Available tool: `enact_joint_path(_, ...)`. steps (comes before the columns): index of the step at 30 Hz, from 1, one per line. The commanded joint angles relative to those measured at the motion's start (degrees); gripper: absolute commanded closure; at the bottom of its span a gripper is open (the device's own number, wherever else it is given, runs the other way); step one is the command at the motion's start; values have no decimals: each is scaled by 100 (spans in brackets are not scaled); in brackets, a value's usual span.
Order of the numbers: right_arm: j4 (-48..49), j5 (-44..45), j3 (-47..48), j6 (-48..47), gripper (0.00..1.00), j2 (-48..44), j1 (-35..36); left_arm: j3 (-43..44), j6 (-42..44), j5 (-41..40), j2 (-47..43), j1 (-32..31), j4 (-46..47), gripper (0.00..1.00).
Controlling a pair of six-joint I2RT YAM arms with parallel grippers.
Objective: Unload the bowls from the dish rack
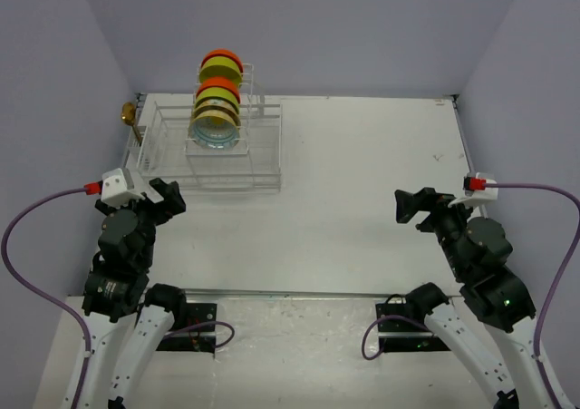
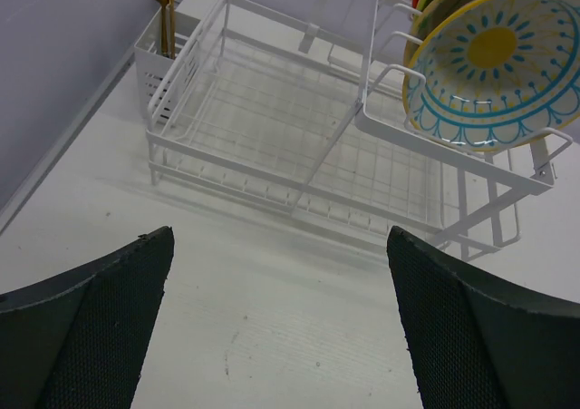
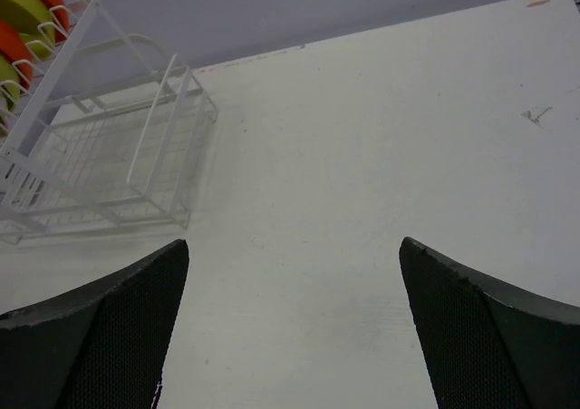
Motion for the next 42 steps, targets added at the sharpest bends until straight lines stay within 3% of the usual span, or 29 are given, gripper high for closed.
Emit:
enact_joint_path(1,253,-130,16,-95,1,4,-3,159,-86,37,-34,-12,71,0)
enact_joint_path(7,482,-457,-168,-165,1,-189,-3,747,-788,1204,63,-12,-246,0)
enact_joint_path(13,552,-746,-213,-78,1,-295,-3,1162,-1640,1856,-42,-21,-290,0)
enact_joint_path(17,631,-555,-230,89,1,-392,-3,872,-3069,2226,-60,-12,26,0)
enact_joint_path(25,631,-693,-212,125,1,-269,-11,846,-4585,3148,1187,-12,983,0)
enact_joint_path(32,710,-896,-265,151,1,-286,-3,766,-5569,3088,1785,-30,1924,10)
enact_joint_path(37,736,-984,-274,72,1,-383,-11,968,-5799,2394,2400,-161,2214,22)
enact_joint_path(42,736,-976,-301,46,1,-444,-3,1310,-5659,1577,3068,-793,2812,27)
